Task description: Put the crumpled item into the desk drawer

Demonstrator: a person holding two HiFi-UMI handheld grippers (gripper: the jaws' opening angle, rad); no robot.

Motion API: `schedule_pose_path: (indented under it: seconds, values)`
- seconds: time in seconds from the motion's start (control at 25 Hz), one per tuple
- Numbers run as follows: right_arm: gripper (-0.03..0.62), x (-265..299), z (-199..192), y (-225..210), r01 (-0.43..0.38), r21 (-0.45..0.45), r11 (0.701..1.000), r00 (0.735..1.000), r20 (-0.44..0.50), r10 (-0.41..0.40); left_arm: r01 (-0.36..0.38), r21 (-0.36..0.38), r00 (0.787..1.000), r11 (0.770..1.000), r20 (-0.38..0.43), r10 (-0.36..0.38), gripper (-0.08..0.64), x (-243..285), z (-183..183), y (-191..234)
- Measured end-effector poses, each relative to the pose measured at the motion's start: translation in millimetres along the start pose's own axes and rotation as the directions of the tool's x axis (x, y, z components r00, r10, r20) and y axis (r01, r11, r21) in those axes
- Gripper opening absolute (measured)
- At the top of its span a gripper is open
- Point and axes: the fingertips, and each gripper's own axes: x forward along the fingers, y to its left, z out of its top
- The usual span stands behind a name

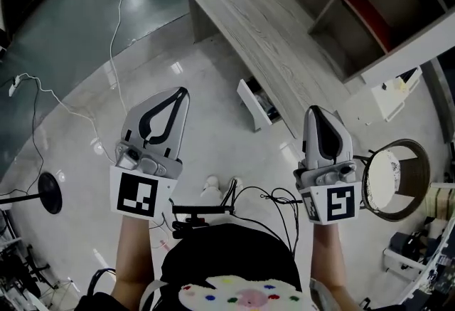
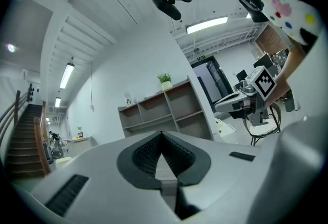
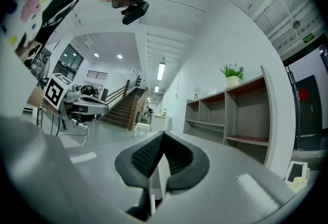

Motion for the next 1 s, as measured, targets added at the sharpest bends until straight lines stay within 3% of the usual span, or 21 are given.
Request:
schedule_pose_path:
  seconds: [0.16, 0.48, 1.0]
  values:
    - [0.009, 0, 7, 7, -0.013, 0.013, 1.0, 1.0, 0.01, 0.013, -0.031, -0.044, 0.999, 0.999, 0.012, 0.032, 0.008, -14, 5, 5]
    - [0.009, 7, 21, 12, -0.027, 0.009, 1.0, 0.999, 0.038, 0.026, -0.039, -0.032, 0.999, 0.999, 0.025, 0.04, 0.008, -23, 14, 10]
    - [0.009, 10, 19, 19, -0.045, 0.012, 0.999, 0.999, 0.022, 0.045, -0.006, -0.075, 1.0, 0.997, 0.016, 0.007, 0.008, -20, 5, 3]
